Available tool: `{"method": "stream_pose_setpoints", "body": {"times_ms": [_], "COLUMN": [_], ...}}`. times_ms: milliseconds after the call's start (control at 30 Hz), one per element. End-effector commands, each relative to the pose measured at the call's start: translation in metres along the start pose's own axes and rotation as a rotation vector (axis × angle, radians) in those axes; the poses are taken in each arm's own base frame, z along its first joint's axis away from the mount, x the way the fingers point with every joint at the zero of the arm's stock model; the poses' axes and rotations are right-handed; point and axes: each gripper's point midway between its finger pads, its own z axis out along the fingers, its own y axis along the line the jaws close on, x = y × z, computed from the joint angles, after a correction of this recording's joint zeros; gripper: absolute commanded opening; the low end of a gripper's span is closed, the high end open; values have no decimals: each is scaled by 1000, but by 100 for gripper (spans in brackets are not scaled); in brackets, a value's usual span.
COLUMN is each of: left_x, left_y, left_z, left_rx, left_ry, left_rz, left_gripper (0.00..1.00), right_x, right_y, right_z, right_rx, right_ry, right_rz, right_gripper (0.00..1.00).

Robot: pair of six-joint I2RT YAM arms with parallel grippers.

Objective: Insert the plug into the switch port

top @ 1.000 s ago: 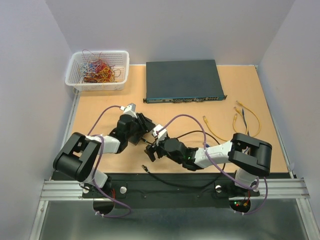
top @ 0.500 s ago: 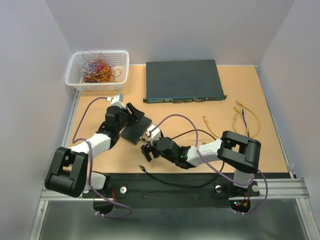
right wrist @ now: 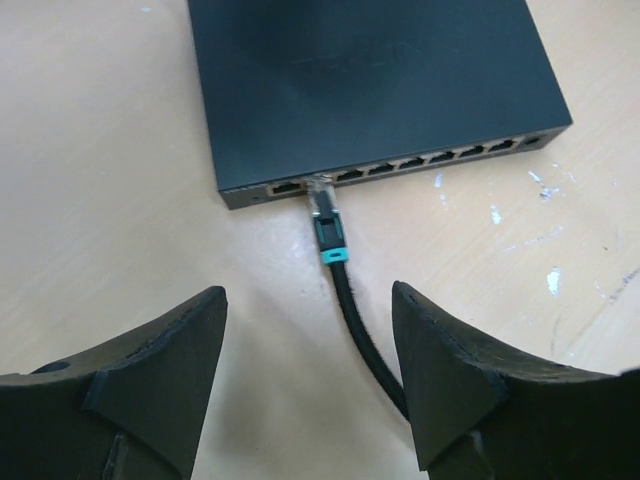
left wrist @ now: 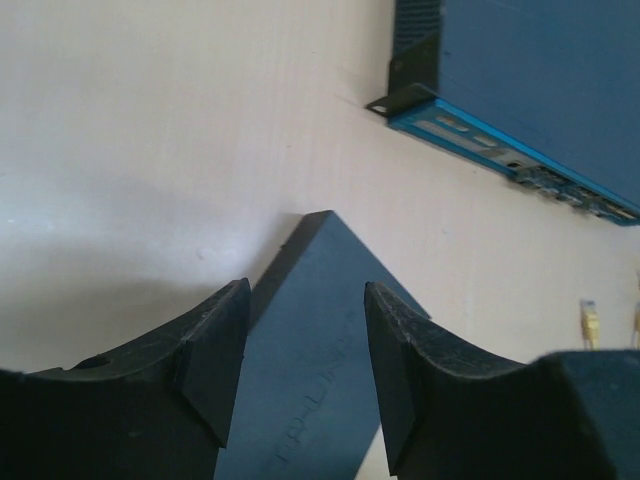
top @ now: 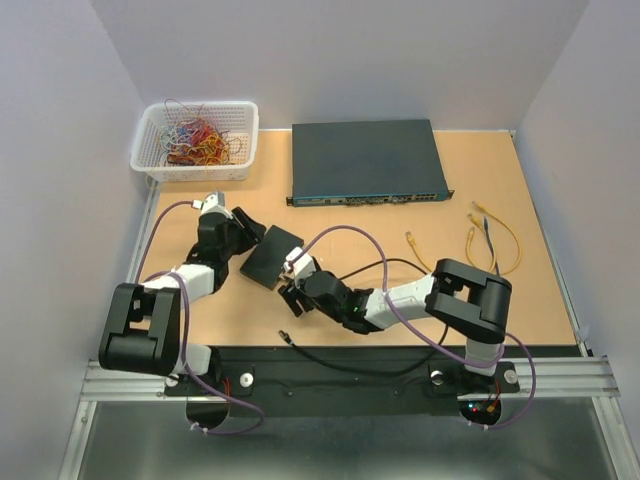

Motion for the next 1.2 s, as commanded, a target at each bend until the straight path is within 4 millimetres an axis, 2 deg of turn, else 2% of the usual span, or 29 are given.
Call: {"method": "stream_pose_setpoints", "body": {"times_ms": [0, 100, 300, 633, 767, 867, 1000, 1167], "left_x": [-10, -9, -9, 12, 15, 18, 20, 25], "left_y": [13, 24, 25, 36, 36, 33, 34, 32], "left_z": [7, 12, 15, 13, 8, 5, 6, 6], "left_rx": [-16, -40, -41, -78, -73, -62, -88, -99], "left_ry": [-32, -25, -23, 37, 37, 50, 66, 92], "left_rz": [-4, -16, -24, -91, -99, -97, -74, -65], "left_gripper": [59, 59, 58, 57, 56, 50, 45, 43], "right_x": [-10, -9, -4, 1, 4, 7, 6, 0], "right_y": [-18, -26, -25, -17, -16, -14, -13, -13], "right_z": [8, 9, 18, 25, 27, 29, 31, 33], "right_rx": [45, 32, 26, -18, -25, -32, -34, -27], "right_ry": [-11, -5, 13, 32, 40, 45, 44, 31], "right_rz": [-7, 13, -7, -6, -7, -8, -7, -10], "right_gripper": [71, 66, 65, 59, 43, 31, 24, 19]}}
